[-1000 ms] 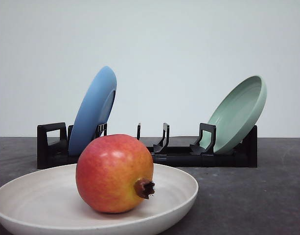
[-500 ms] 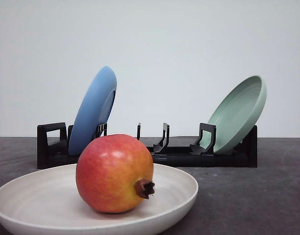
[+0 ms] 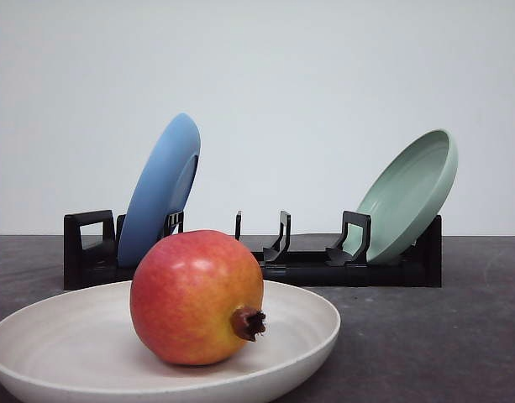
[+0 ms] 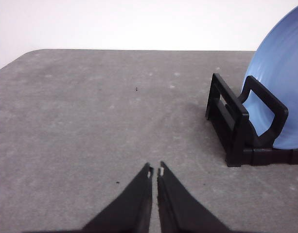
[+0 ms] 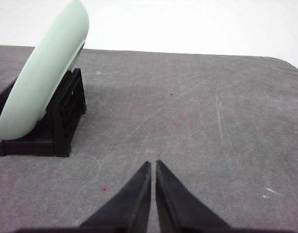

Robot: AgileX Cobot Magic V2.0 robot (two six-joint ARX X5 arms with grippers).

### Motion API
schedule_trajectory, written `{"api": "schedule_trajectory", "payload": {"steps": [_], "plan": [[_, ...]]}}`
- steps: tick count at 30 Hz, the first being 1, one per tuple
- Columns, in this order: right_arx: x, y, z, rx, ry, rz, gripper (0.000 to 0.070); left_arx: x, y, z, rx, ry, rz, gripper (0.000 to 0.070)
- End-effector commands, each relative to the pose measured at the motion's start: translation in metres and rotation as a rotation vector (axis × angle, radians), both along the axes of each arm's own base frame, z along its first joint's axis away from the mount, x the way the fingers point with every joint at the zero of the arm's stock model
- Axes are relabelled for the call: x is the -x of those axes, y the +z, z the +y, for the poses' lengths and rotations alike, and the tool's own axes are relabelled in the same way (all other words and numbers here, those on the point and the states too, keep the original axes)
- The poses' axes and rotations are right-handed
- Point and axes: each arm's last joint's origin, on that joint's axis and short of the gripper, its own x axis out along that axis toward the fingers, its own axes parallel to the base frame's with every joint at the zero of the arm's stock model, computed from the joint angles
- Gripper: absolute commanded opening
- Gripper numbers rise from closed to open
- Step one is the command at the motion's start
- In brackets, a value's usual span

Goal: Place pomegranate in white plate

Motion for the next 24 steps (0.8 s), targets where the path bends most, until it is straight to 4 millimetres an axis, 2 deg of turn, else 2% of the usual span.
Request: {"api": "schedule_trajectory", "payload": {"steps": [1,24], "plan": [[-0.0003,-0.0002,0.0000,0.004,0.001,-0.008,0.0010,-0.0003,-0.0038,0.0000,-0.015,-0.004,0.016,0.0000],[-0.0003,-0.0002,0.0000,0.004,0.001,-0.008,0.0010,-0.0003,-0.0037,0.0000,-0.015,-0.004,0.016,0.0000]]}}
